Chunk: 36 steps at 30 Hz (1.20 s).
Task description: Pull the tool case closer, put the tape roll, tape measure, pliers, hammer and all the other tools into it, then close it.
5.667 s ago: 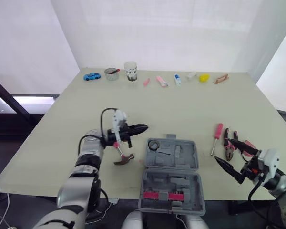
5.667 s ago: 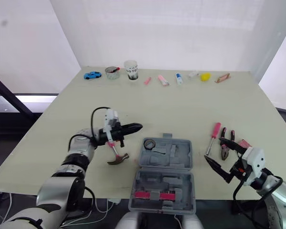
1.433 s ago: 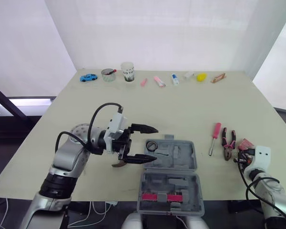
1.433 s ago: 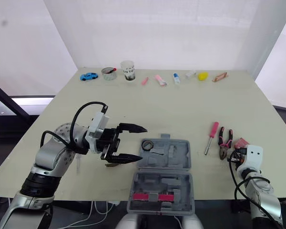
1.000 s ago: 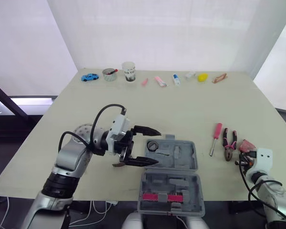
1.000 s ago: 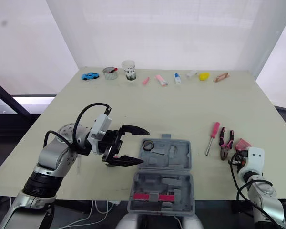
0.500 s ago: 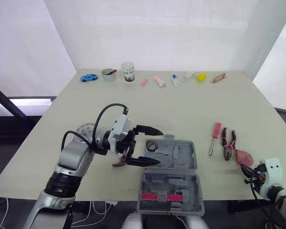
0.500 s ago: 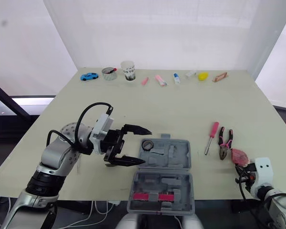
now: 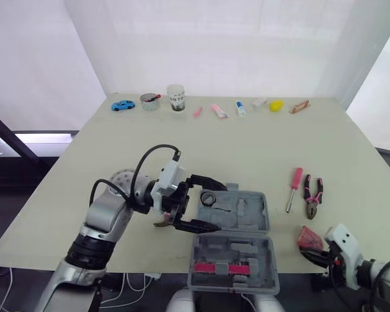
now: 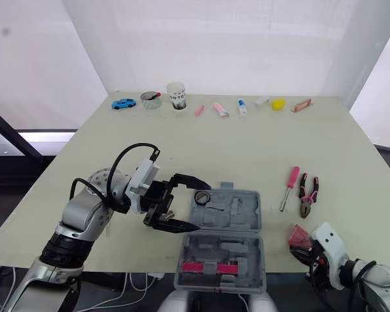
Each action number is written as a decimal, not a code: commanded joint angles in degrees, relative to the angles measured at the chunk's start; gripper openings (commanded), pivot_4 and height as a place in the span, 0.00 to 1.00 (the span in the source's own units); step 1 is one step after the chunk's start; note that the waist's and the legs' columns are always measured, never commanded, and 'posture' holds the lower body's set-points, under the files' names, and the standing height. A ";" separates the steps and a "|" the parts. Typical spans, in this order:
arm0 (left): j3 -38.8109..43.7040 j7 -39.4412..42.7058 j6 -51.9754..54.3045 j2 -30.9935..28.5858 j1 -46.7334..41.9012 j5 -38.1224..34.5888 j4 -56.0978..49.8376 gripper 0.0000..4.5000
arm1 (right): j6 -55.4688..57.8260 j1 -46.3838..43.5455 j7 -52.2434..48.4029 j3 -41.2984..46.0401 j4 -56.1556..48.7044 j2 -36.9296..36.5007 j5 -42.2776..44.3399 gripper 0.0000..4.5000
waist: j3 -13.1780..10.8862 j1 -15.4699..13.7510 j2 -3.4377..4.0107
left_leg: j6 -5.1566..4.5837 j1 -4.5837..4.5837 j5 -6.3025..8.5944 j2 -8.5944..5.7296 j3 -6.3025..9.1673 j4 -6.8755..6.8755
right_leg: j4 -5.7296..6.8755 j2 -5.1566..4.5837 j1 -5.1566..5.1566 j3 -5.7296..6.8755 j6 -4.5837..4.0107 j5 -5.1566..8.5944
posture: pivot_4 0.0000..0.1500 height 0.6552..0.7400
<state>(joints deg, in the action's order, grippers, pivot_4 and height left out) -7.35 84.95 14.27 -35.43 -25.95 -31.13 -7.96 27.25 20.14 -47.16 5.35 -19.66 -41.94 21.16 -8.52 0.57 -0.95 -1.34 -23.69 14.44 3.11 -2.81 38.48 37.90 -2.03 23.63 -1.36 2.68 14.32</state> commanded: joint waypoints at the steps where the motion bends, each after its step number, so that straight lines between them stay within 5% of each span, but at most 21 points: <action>1: 0.47 1.35 -1.40 -0.99 0.34 -0.31 -1.54 1.00 | -2.72 0.08 -1.51 0.27 -0.11 -0.95 -1.07 0.01 | 0.00 -0.01 0.00 | 0.00 0.00 0.00 0.00 0.00 0.00 | 0.00 0.00 0.00 0.00 0.02 -0.01 | 1.00 1.00; 30: -0.70 2.45 -3.93 -0.95 0.27 0.76 0.58 1.00 | -19.80 1.79 -3.13 0.93 11.95 -5.09 -12.37 0.01 | -0.01 -0.19 -0.03 | 0.00 0.02 0.00 0.00 -0.02 0.11 | 0.02 0.01 -0.07 -0.04 -0.02 0.01 | 1.00 1.00; 34: -0.65 2.56 -4.10 -1.13 0.38 0.57 0.53 1.00 | -18.06 2.28 -4.83 1.90 9.98 -4.00 -8.31 0.01 | -0.01 -0.32 -0.03 | 0.00 0.01 0.00 -0.02 -0.01 0.18 | 0.03 0.02 -0.10 -0.07 -0.03 0.02 | 1.00 1.00; 36: -0.63 2.57 -4.12 -1.18 0.45 0.48 0.46 1.00 | -16.95 2.61 -5.42 2.08 9.07 -4.04 -7.16 0.19 | -0.01 -0.33 -0.03 | 0.00 0.01 0.00 -0.02 0.00 0.18 | 0.03 0.03 -0.10 -0.07 -0.05 0.00 | 1.00 1.00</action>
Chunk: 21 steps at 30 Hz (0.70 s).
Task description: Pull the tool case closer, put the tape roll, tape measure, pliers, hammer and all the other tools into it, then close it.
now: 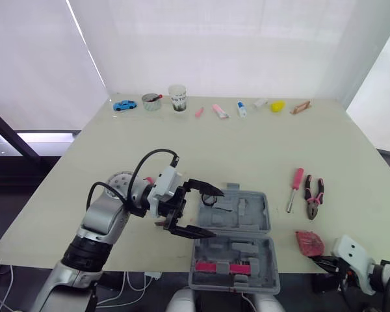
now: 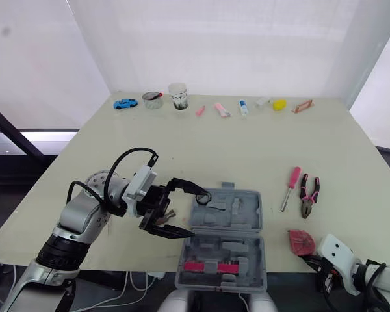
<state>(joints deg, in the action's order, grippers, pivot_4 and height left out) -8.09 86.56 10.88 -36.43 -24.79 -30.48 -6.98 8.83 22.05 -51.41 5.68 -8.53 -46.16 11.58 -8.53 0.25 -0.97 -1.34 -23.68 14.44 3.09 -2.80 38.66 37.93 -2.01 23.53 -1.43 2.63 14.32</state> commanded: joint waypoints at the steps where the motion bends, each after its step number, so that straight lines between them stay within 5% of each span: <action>1: 0.12 0.96 -0.71 -0.20 -0.68 -0.21 -0.55 1.00 | 2.40 1.12 -1.72 1.93 -2.73 0.05 3.38 0.30 | 0.00 0.00 0.00 | 0.00 0.00 0.00 0.00 0.01 0.00 | 0.00 0.01 0.00 0.00 0.00 -0.01 | 1.00 1.00; 9: 0.55 0.88 -0.51 -0.33 -0.66 -0.52 -0.26 1.00 | 4.86 4.82 -7.30 6.08 -7.72 -2.09 9.68 1.00 | 0.00 -0.04 0.00 | 0.00 0.00 0.00 0.01 0.00 0.00 | 0.01 0.01 0.00 -0.01 0.03 0.01 | 1.00 1.00; 16: 1.25 0.70 -0.05 -0.68 -0.16 -1.32 -0.82 1.00 | -5.93 -2.13 -12.83 8.52 0.76 -3.98 8.01 1.00 | -0.01 0.06 -0.01 | 0.00 0.02 0.00 0.01 0.00 0.04 | 0.02 0.04 0.00 -0.02 0.06 0.05 | 1.00 1.00; 21: 2.42 -0.09 0.72 -1.04 1.06 -2.55 -2.32 1.00 | -15.29 -15.22 -23.90 2.81 13.62 -7.72 5.59 1.00 | -0.02 0.33 -0.04 | 0.00 0.01 0.00 0.01 -0.06 0.06 | 0.01 0.04 0.00 -0.08 0.00 0.00 | 1.00 1.00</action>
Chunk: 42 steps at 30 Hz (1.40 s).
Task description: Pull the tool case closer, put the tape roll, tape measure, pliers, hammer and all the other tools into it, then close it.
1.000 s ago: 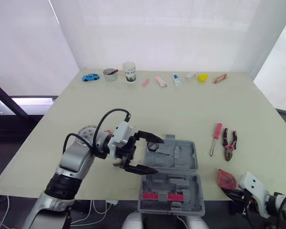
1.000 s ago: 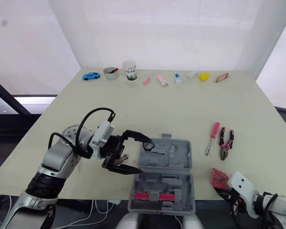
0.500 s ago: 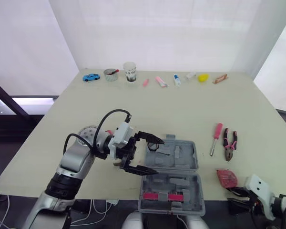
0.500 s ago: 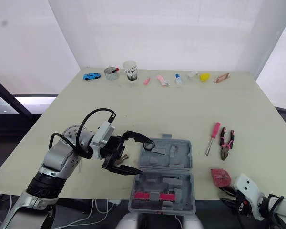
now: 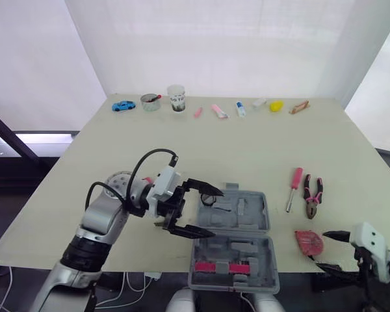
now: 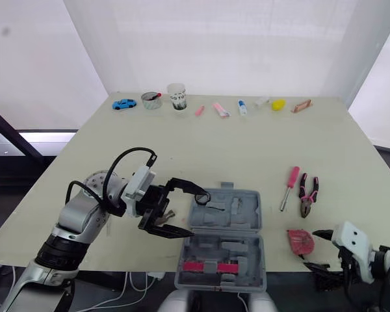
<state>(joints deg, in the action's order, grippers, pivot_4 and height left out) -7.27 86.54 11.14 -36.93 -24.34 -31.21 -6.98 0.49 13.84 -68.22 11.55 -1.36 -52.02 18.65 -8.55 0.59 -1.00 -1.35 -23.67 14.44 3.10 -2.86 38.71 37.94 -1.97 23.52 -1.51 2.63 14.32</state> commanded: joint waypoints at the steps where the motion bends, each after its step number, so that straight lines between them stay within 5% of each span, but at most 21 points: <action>1: 1.91 -0.46 0.72 -0.65 0.92 -2.08 -2.86 1.00 | -9.25 -10.26 -9.37 -4.63 9.20 -1.69 -2.02 1.00 | -0.07 0.29 -0.05 | 0.00 0.02 0.00 0.00 0.06 0.00 | 0.01 0.02 -0.03 0.02 0.00 -0.07 | 1.00 1.00; 8: 4.72 -3.55 2.67 -1.97 4.03 -3.89 -6.97 1.00 | -18.82 -25.76 -18.71 -11.93 26.98 0.95 -4.94 1.00 | -0.14 0.01 0.02 | 0.00 0.01 0.00 0.05 0.08 -0.01 | 0.02 0.07 -0.04 0.04 -0.05 -0.12 | 1.00 1.00; 19: 9.08 -6.41 4.80 -4.91 10.35 -6.66 -13.51 1.00 | -29.40 -36.25 -22.32 -18.86 43.01 3.10 -12.39 1.00 | -0.17 0.13 0.09 | 0.00 0.04 0.00 0.04 0.00 0.00 | 0.05 0.02 -0.03 -0.01 -0.06 -0.12 | 1.00 1.00; 42: 12.62 5.96 -4.47 -9.96 10.40 -10.68 -2.18 1.00 | -32.69 -37.92 -19.71 -20.97 47.68 4.76 -16.11 1.00 | -0.18 0.13 0.11 | 0.00 0.08 0.00 0.05 -0.05 0.00 | 0.07 0.02 -0.03 -0.04 -0.09 -0.12 | 1.00 1.00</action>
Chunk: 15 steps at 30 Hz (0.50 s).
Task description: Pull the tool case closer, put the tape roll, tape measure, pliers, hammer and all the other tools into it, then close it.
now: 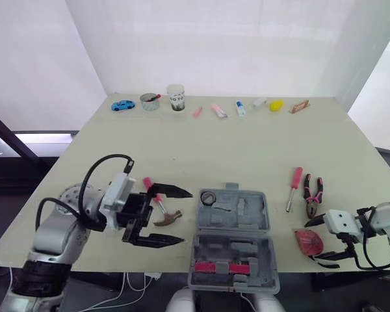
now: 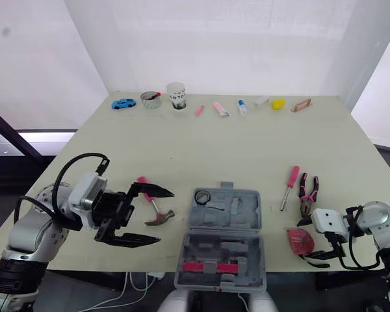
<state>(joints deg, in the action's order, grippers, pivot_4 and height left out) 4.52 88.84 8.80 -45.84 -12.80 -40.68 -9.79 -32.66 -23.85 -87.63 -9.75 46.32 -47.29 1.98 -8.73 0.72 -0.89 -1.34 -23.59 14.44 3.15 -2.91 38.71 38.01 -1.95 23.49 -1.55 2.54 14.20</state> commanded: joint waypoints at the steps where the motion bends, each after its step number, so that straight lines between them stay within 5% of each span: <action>1: 0.67 3.66 -2.39 -1.11 -1.17 -1.22 0.81 1.00 | 0.58 -0.19 -0.39 0.33 -0.02 0.08 0.63 0.91 | 0.00 -0.01 0.00 | 0.00 0.00 0.00 0.00 0.00 0.00 | 0.00 0.00 0.00 0.00 0.00 0.00 | 1.00 1.00; 5: 0.08 3.66 -3.27 -1.19 -1.22 -1.27 1.35 1.00 | -0.15 -0.07 -0.18 0.11 0.53 0.01 0.10 0.66 | 0.00 0.00 0.01 | 0.00 0.00 0.00 0.00 -0.02 0.00 | 0.00 0.00 0.01 -0.02 0.00 0.00 | 1.00 1.00; 15: -0.80 3.66 -4.90 -0.57 -1.19 -0.81 2.50 1.00 | 6.01 2.53 3.02 2.98 -7.86 -1.97 2.81 0.66 | -0.01 -0.02 0.01 | 0.00 0.00 0.00 0.01 -0.03 0.00 | 0.01 0.00 0.01 -0.02 0.00 0.00 | 1.00 1.00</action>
<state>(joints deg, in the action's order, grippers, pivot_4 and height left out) 3.74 88.98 5.38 -46.31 -13.40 -40.71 -7.10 -30.12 -21.96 -86.36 -9.32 43.50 -47.17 3.15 -8.74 0.70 -0.87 -1.34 -23.59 14.44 3.16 -2.94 38.71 38.02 -1.95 23.50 -1.57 2.54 14.20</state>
